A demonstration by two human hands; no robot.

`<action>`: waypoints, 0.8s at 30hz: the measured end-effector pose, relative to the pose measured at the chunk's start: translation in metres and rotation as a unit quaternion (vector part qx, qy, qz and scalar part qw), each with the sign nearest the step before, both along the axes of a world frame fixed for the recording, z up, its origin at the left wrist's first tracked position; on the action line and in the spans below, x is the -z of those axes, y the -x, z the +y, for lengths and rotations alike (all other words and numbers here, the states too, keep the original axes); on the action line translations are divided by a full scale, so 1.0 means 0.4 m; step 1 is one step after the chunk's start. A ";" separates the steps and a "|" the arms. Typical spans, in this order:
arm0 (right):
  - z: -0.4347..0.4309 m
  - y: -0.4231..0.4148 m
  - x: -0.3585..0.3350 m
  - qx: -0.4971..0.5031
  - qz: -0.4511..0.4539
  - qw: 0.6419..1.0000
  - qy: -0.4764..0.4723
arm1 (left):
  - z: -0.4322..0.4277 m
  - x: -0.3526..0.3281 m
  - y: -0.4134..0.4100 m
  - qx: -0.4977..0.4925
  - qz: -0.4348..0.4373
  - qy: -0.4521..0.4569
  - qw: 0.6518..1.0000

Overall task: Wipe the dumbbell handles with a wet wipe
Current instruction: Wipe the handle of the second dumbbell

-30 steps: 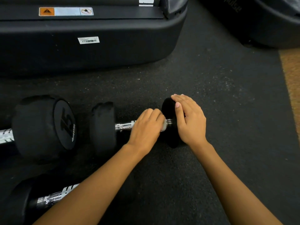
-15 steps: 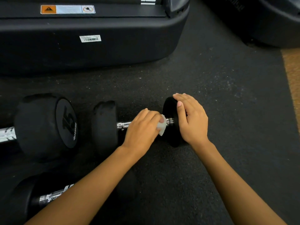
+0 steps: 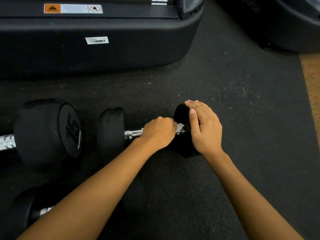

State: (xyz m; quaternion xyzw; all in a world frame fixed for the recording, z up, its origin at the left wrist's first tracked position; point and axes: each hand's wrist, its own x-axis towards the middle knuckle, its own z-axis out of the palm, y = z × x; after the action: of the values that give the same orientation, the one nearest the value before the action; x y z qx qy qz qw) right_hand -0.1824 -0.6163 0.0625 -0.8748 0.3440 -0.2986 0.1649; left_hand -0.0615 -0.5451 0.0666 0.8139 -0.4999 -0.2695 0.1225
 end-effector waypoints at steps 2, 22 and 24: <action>0.000 -0.001 0.001 -0.001 0.000 1.000 -0.001 | 0.012 0.006 -0.022 -0.030 0.019 -0.014 0.999; -0.004 -0.001 0.007 -0.004 -0.006 1.000 -0.007 | -0.033 -0.012 0.048 0.001 -0.066 -0.018 0.998; -0.004 0.000 0.006 -0.004 -0.006 1.000 -0.006 | -0.011 -0.005 0.050 -0.002 -0.066 0.022 0.998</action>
State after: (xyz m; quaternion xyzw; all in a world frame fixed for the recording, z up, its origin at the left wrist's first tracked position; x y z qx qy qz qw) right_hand -0.1824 -0.6178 0.0600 -0.8734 0.3409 -0.3014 0.1734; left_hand -0.0817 -0.5495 0.0687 0.8282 -0.5108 -0.2037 0.1079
